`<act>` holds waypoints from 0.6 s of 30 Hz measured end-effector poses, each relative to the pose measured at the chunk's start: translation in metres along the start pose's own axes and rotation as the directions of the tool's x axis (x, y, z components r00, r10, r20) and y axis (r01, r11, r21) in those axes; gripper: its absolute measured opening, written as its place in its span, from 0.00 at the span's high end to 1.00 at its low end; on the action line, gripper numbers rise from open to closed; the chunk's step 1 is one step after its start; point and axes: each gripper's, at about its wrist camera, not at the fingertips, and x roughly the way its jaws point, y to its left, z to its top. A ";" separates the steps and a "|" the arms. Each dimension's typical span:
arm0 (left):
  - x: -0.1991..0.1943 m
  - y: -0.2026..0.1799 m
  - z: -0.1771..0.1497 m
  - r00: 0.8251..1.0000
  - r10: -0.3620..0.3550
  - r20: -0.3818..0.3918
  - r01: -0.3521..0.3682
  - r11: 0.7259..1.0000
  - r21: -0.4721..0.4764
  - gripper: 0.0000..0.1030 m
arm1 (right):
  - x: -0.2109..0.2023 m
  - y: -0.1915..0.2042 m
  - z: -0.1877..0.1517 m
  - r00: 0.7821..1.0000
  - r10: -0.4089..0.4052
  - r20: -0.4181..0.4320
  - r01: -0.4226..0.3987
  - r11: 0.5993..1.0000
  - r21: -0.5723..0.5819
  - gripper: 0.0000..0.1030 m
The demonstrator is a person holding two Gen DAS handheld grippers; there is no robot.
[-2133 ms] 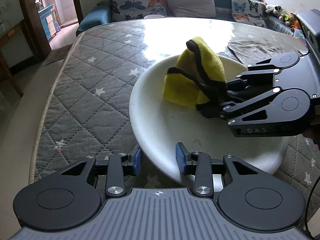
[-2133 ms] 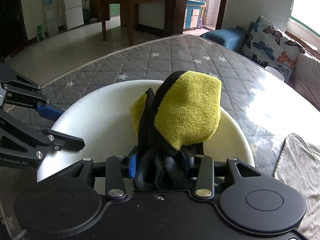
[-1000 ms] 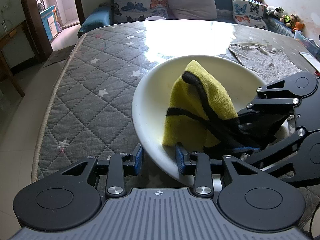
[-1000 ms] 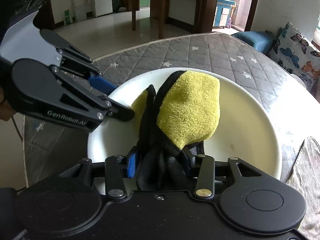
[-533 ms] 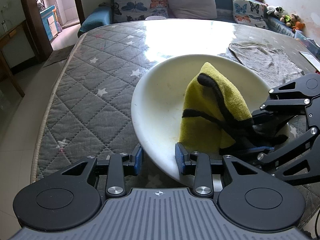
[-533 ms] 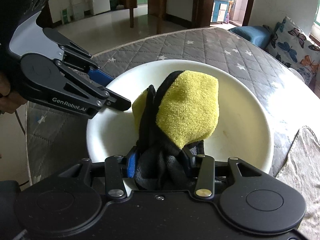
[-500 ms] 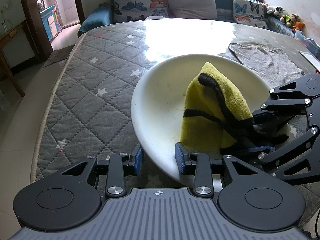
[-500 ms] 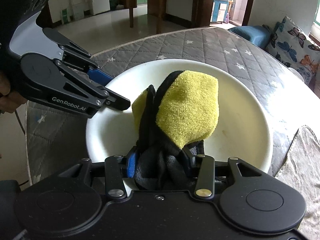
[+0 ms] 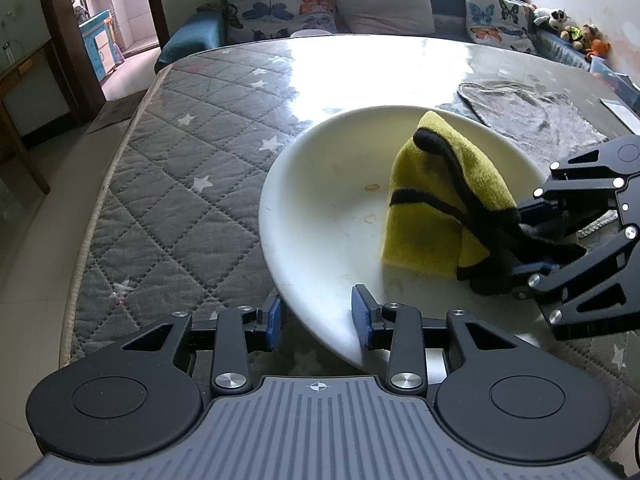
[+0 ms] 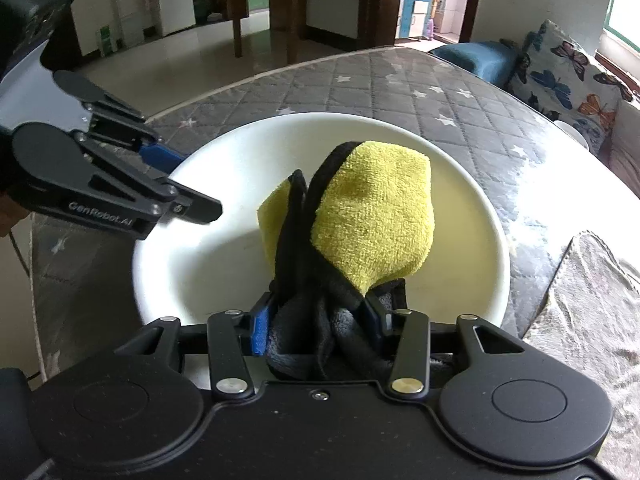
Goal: Clean bowl
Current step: 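Hold the bowl rim with the left tool while the right tool scrubs the cloth around the bowl bottom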
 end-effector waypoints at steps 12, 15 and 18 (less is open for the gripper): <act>0.006 0.000 0.005 1.000 0.001 -0.009 -0.001 1.000 -0.001 0.63 | 0.005 -0.011 0.001 0.999 -0.031 0.027 0.030 0.999 0.033 0.53; 0.007 0.001 0.006 1.000 0.003 -0.012 -0.003 1.000 -0.002 0.63 | 0.007 -0.013 0.003 0.999 -0.039 0.032 0.037 0.999 0.039 0.53; 0.009 0.001 0.009 1.000 0.008 -0.013 -0.008 1.000 0.000 0.64 | 0.010 -0.016 0.005 0.998 -0.042 0.038 0.040 0.998 0.048 0.53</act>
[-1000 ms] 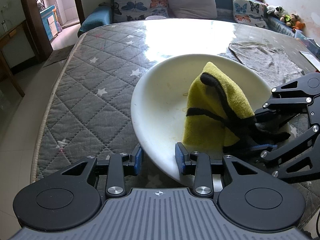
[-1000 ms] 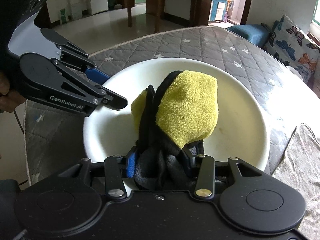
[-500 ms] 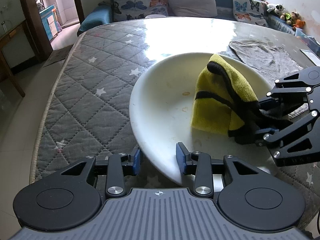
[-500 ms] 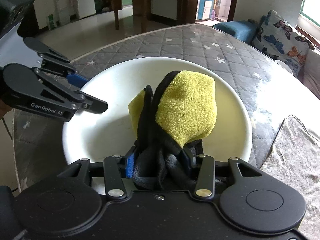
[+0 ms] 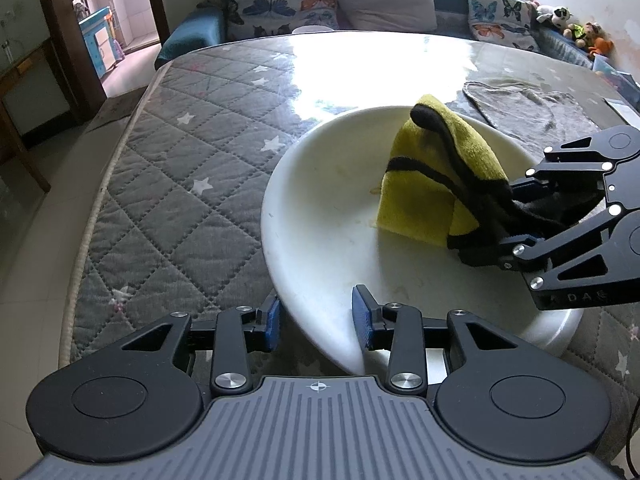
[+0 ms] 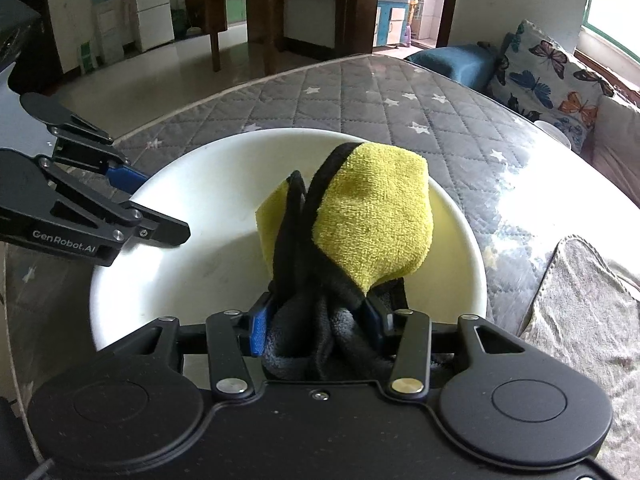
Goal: Clean bowl
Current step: 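Hold the bowl rim with the left tool while the right tool scrubs the cloth around the bowl bottom, then lift the yellow cloth out of the bowl with the right tool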
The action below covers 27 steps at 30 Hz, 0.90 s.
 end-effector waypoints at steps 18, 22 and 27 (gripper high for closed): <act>0.011 0.005 0.012 0.999 0.043 0.008 -0.043 0.999 -0.014 0.65 | 0.000 0.000 0.003 0.997 -0.044 0.069 0.043 0.999 0.017 0.65; 0.005 0.003 0.008 0.999 0.050 0.003 -0.049 0.998 -0.043 0.65 | -0.010 0.003 0.001 0.993 -0.061 0.101 0.060 0.998 0.016 0.67; -0.003 0.001 -0.001 0.999 0.037 0.003 -0.037 0.997 -0.073 0.67 | -0.032 0.002 0.000 0.983 -0.107 0.148 0.105 0.994 0.020 0.69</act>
